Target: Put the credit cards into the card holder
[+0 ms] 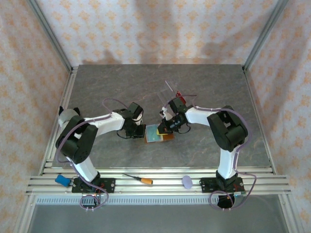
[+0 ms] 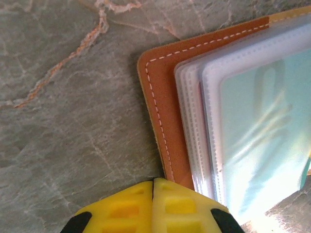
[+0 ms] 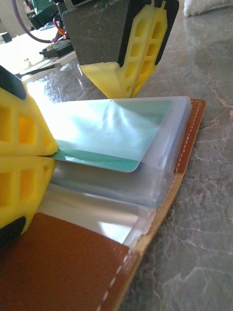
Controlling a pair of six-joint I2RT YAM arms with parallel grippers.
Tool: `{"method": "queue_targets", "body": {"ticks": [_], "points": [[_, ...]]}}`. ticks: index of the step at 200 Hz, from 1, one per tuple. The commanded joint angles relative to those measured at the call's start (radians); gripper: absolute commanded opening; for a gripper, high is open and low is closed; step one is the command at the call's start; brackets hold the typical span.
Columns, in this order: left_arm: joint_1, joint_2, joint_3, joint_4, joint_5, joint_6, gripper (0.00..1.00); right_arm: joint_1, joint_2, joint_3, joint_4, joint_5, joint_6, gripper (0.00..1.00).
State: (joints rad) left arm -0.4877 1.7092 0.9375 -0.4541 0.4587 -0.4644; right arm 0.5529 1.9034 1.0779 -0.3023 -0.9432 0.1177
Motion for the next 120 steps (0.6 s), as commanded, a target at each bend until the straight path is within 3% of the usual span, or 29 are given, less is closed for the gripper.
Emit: {"method": "queue_targets", "body": {"ticks": [1,49,82,103,120], "points": [[0.027,0.03,0.033,0.009,-0.092,0.029,0.05,0.008,0.007,0.029,-0.041,-0.031,-0.044,0.0],[0.027,0.05,0.043,0.017,-0.074,0.033,0.05,0.016,0.028,0.07,-0.042,-0.015,-0.039,0.0],[0.026,0.053,0.04,0.026,-0.063,0.033,0.05,0.016,0.021,0.068,-0.021,-0.007,-0.01,0.08],[0.03,0.041,0.032,0.02,-0.068,0.032,0.05,0.013,0.009,0.068,-0.026,0.05,0.019,0.09],[0.035,0.027,0.02,0.011,-0.075,0.029,0.05,0.011,-0.022,0.051,-0.02,0.115,0.049,0.16]]}}
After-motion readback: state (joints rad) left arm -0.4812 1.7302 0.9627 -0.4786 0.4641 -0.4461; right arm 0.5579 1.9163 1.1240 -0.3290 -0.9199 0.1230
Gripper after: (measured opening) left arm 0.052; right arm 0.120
